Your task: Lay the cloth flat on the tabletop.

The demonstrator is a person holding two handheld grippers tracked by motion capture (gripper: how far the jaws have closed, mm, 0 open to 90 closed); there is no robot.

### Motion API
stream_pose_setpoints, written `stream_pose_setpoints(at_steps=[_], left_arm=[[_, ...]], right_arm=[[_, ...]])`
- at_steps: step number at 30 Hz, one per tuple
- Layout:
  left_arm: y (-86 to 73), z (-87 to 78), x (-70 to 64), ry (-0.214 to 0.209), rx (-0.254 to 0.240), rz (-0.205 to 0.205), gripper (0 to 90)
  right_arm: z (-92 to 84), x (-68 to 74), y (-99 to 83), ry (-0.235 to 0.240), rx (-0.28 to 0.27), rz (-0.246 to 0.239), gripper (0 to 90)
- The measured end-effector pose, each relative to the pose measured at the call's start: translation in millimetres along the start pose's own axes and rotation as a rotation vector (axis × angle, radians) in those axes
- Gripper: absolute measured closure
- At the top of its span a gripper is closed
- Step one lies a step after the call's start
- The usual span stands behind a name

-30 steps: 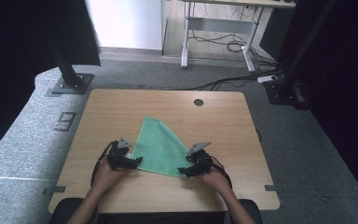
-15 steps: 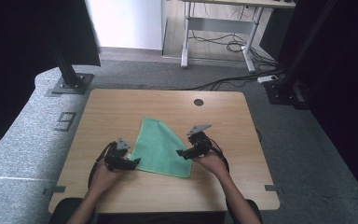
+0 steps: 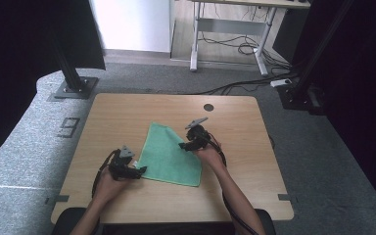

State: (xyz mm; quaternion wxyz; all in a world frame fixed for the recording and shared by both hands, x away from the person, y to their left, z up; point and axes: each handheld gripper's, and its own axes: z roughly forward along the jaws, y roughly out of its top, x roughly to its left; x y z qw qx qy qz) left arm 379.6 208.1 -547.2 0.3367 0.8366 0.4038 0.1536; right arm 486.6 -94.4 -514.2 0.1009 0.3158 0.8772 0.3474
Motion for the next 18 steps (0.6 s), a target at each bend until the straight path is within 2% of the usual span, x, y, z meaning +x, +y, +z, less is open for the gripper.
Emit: stream_pose_setpoints(at_steps=[2,4,6,9,12,15,18], left_arm=[[-0.1,-0.1,-0.2,0.001,0.000,-0.001,14.4],[-0.1,-0.1,-0.1,0.001,0.000,-0.001,14.4],[-0.1,-0.1,-0.1,0.001,0.000,-0.001,14.4],[0.0,0.0,-0.1,0.001,0.000,-0.001,14.4],[0.0,0.1,0.0,0.000,0.000,0.000,14.4],[0.0,0.0,-0.1,0.000,0.000,-0.001,14.4],[0.0,-0.1,0.0,0.000,0.001,0.000,14.4]], right_arm=[[7.8,-0.9,-1.1,0.004,0.028,0.006,54.9],[12.3,-2.4,-3.4,0.029,0.047,0.028,70.4],[10.7,-3.2,-4.0,0.034,0.037,0.058,83.5],[0.6,0.2,2.6,0.007,0.024,0.043,86.1],[-13.0,10.6,15.4,0.003,0.004,0.007,86.5],[-22.3,27.9,27.4,0.015,-0.023,-0.035,86.5],[-20.1,49.5,34.1,0.051,-0.017,-0.094,86.4]])
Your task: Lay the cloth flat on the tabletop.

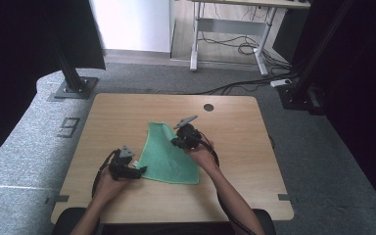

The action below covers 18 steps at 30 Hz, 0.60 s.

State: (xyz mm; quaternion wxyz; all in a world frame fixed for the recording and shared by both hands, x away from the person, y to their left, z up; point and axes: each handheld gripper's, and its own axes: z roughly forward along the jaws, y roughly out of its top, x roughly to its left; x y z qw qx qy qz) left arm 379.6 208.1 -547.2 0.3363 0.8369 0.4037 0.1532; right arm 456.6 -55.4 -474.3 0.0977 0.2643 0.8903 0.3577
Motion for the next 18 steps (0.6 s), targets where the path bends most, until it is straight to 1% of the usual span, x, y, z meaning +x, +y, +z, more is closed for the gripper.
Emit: stream_pose_setpoints(at_steps=[1,5,6,10,12,14,15,17,18], left_arm=[[0.0,0.0,0.0,0.000,0.000,0.000,14.4],[0.0,0.0,0.0,0.000,0.000,0.000,14.4],[0.0,0.0,0.0,-0.001,-0.001,-0.001,14.4],[-0.1,0.0,0.0,0.000,-0.001,-0.001,14.4],[-0.1,0.0,0.0,0.000,0.000,0.000,14.4],[0.0,0.1,0.0,0.000,-0.001,0.000,14.4],[0.0,0.1,0.0,0.000,-0.001,0.000,14.4],[0.0,0.3,-0.1,-0.002,-0.004,-0.003,14.4],[0.1,0.1,0.2,-0.002,0.000,0.002,14.4]], right_arm=[[4.5,8.4,1.9,0.014,0.010,-0.023,86.3],[23.8,27.9,2.5,0.056,0.047,-0.067,86.2],[29.3,31.7,1.4,0.060,0.058,-0.076,86.1],[49.1,39.7,-6.3,0.089,0.097,-0.090,85.6],[55.7,40.6,-10.6,0.103,0.123,-0.074,84.2],[56.4,40.0,-12.4,0.116,0.119,-0.061,80.6],[54.0,39.7,-11.7,0.124,0.114,-0.052,76.7],[48.4,39.0,-9.7,0.117,0.094,-0.069,69.5],[44.0,38.6,-7.8,0.104,0.081,-0.088,65.6]])
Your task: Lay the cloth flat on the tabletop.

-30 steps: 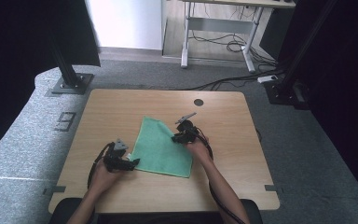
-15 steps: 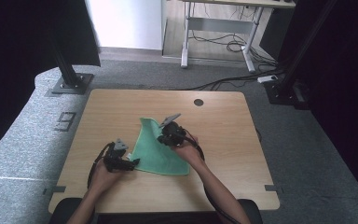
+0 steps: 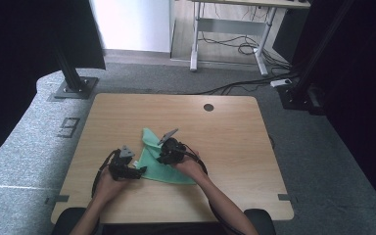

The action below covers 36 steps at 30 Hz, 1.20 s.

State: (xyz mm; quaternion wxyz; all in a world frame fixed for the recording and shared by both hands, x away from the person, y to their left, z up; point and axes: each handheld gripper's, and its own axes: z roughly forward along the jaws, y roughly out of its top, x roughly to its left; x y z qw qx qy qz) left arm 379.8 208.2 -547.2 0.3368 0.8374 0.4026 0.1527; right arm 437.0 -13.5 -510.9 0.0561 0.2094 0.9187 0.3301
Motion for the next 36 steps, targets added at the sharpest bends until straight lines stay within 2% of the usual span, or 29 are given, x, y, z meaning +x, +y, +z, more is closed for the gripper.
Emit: stream_pose_setpoints(at_steps=[1,4,9,14,19,20,21,23,25,30,36], left_arm=[[0.0,0.0,0.1,0.000,0.001,0.001,14.4],[0.2,0.2,0.1,0.000,0.001,0.002,14.3],[0.4,0.4,0.1,0.000,0.001,0.003,14.3],[0.6,0.5,0.2,0.000,0.001,0.004,14.3],[0.6,0.6,0.2,-0.001,0.001,0.004,14.3],[0.6,0.6,0.2,-0.001,0.001,0.004,14.3],[0.6,0.6,0.2,-0.001,0.000,0.004,14.3],[0.6,0.6,0.2,-0.001,0.001,0.005,14.3],[0.6,0.6,0.2,-0.001,0.000,0.004,14.3],[0.6,0.6,0.2,0.000,0.000,0.004,14.3],[1.1,1.4,-0.2,0.001,-0.002,0.002,14.3]], right_arm=[[-7.0,0.2,2.3,-0.022,-0.012,-0.014,62.7],[-24.8,-3.4,8.0,-0.052,-0.046,-0.015,60.3],[-49.8,-17.1,11.8,-0.098,-0.094,0.018,57.9],[-51.1,-31.3,4.8,-0.111,-0.100,0.061,55.8],[-36.0,-43.5,-9.2,-0.103,-0.067,0.108,54.9],[-32.2,-44.6,-11.9,-0.096,-0.057,0.114,57.7],[-28.8,-45.1,-14.4,-0.086,-0.044,0.120,66.7],[-24.4,-45.5,-17.8,-0.073,-0.029,0.126,78.8],[-25.7,-46.7,-19.0,-0.067,-0.026,0.119,85.8],[-53.5,-57.8,-16.0,-0.146,-0.046,0.120,86.2],[-88.4,-84.0,-15.4,-0.222,-0.073,0.171,85.4]])
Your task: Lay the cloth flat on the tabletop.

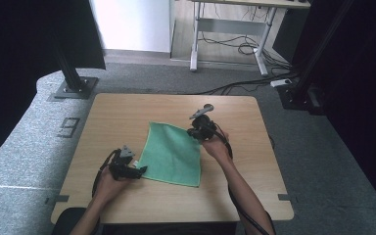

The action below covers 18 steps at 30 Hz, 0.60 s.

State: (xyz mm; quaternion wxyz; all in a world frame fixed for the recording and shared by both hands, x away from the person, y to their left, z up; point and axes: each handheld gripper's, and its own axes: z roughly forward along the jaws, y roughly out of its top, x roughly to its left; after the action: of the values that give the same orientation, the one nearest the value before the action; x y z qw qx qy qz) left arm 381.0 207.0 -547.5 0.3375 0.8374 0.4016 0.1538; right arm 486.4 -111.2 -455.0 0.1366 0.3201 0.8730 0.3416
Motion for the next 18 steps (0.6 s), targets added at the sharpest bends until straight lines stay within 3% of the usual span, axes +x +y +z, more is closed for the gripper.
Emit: stream_pose_setpoints(at_steps=[4,9,15,18], left_arm=[[0.1,0.1,0.0,-0.001,-0.001,-0.001,14.3],[0.1,0.1,0.0,-0.001,-0.001,-0.001,14.3],[0.1,0.0,0.0,-0.001,0.000,0.000,14.3],[0.1,0.0,0.0,-0.001,0.000,-0.001,14.3]], right_arm=[[-1.5,-19.5,-0.6,-0.042,0.002,0.030,80.5],[7.9,-35.3,-13.1,-0.055,0.028,0.077,73.2],[6.2,-33.2,-25.0,-0.028,0.015,0.091,63.8],[13.4,-29.2,-33.8,-0.018,0.037,0.067,53.7]])
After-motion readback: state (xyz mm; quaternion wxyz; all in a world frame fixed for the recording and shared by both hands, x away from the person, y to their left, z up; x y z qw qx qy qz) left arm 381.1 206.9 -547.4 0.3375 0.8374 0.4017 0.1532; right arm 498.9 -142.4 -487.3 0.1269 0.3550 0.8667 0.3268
